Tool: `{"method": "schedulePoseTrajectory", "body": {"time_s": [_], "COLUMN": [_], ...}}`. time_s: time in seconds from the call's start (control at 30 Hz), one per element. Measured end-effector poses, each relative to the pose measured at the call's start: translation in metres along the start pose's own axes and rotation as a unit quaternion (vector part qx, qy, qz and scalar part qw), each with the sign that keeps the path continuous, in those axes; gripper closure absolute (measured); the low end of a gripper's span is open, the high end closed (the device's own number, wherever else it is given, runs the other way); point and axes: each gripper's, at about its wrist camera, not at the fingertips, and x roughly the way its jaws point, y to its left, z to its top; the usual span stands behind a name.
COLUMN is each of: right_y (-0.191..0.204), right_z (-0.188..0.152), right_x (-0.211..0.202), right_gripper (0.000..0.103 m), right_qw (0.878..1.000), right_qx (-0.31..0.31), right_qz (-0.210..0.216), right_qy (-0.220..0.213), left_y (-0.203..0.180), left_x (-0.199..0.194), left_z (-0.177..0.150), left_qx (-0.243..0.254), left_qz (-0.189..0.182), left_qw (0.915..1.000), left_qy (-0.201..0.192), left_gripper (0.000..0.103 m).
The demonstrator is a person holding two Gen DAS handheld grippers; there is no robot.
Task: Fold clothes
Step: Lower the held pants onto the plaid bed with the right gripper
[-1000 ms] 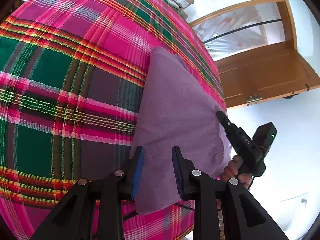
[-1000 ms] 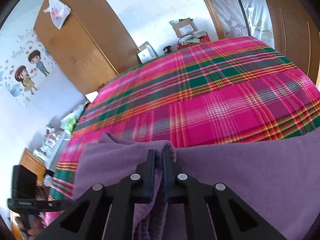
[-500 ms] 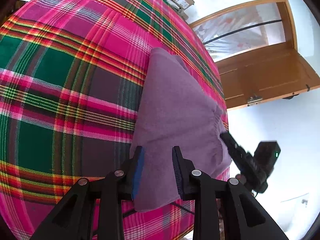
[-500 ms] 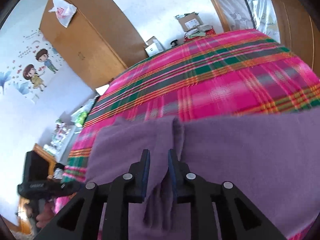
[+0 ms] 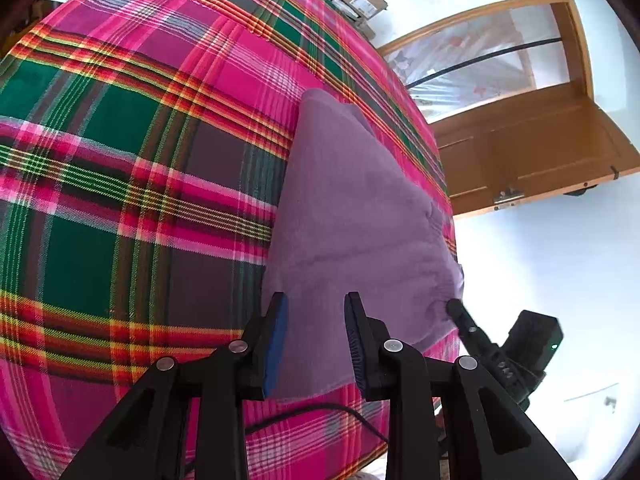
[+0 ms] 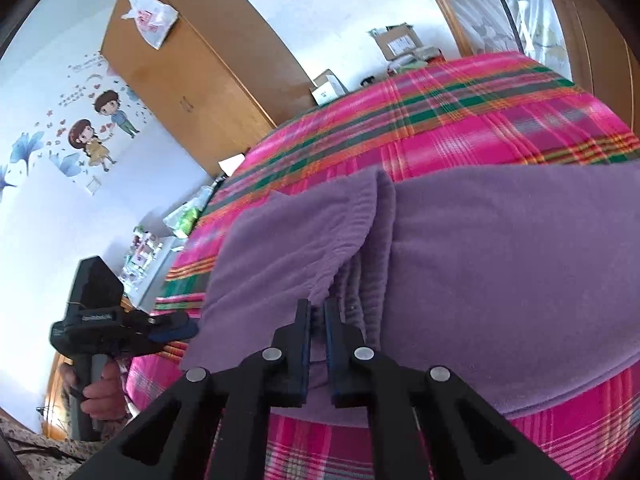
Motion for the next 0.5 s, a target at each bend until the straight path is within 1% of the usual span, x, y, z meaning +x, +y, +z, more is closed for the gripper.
{"method": "schedulePoseTrajectory", "body": {"time_s": [0.1, 0.27, 0.33, 0.4, 0.43, 0.47, 0.5], "right_y": [-0.001, -0.014, -0.018, -0.018, -0.017, -0.017, -0.015], "right_z": [0.003, -0.008, -0.01, -0.011, -0.011, -0.011, -0.01], "right_x": [-0.006, 0.009, 0.011, 0.009, 0.009, 0.007, 0.006], "right_gripper": [0.097, 0.096, 0.095, 0.091, 0.086, 0.083, 0.083], "right_qw": [1.0, 0.998, 0.998, 0.998, 0.998, 0.997, 0.997], "right_qx": [0.015, 0.038, 0.046, 0.044, 0.041, 0.038, 0.035], "right_qz": [0.005, -0.034, -0.035, -0.042, -0.048, -0.055, -0.061], "right_qy": [-0.002, 0.027, 0.028, 0.026, 0.026, 0.025, 0.022], "left_y": [0.001, 0.004, 0.005, 0.004, 0.004, 0.004, 0.004], "left_x": [0.0, -0.001, -0.001, -0.001, -0.002, -0.002, -0.003], "left_z": [-0.002, -0.004, -0.004, -0.006, -0.006, -0.007, -0.007], "left_qx": [0.0, -0.003, -0.004, -0.003, -0.003, -0.002, -0.001], "left_qz": [0.0, 0.001, 0.004, 0.006, 0.006, 0.007, 0.007], "left_qw": [1.0, 1.0, 1.0, 1.0, 1.0, 1.0, 1.0], "left_qy": [0.003, 0.003, 0.003, 0.003, 0.003, 0.003, 0.003], "left_gripper": [0.073, 0.073, 0.073, 0.073, 0.073, 0.073, 0.073]}}
